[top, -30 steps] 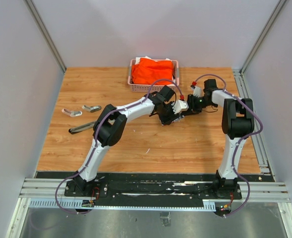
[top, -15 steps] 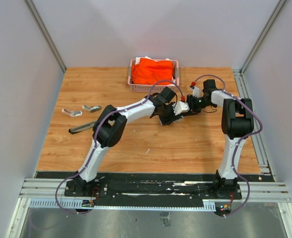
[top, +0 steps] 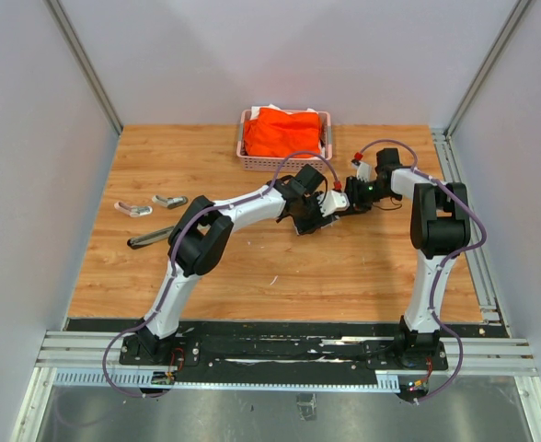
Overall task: Unload the staples from the stapler
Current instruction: Close the staple box at the center of the board.
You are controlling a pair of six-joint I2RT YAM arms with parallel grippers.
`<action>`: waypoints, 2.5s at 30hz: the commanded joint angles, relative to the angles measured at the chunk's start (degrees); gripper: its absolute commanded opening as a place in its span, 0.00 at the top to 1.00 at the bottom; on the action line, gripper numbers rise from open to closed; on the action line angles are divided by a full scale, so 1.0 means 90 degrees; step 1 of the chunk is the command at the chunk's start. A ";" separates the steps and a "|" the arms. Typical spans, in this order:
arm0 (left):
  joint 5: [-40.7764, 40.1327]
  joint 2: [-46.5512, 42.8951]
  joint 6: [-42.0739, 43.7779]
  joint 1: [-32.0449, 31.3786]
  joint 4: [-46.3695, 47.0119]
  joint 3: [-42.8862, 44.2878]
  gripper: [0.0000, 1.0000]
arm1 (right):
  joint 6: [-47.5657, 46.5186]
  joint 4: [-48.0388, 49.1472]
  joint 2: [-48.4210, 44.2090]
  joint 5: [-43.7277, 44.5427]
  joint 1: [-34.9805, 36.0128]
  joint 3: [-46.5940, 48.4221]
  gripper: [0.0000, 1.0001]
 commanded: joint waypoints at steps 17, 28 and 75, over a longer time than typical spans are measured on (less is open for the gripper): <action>-0.0281 0.0327 -0.0642 -0.0054 -0.0650 -0.0453 0.48 | 0.0292 0.0093 -0.0023 0.0227 0.0173 -0.0418 0.76; -0.0616 0.0123 -0.0670 -0.0064 -0.0497 -0.0789 0.49 | 0.0452 0.0218 -0.0150 0.0369 0.0173 -0.0576 0.77; -0.0865 -0.1021 -0.0741 0.0109 -0.0068 -0.1907 0.08 | 0.1028 0.0927 -0.0500 0.0133 0.0436 -0.1108 0.77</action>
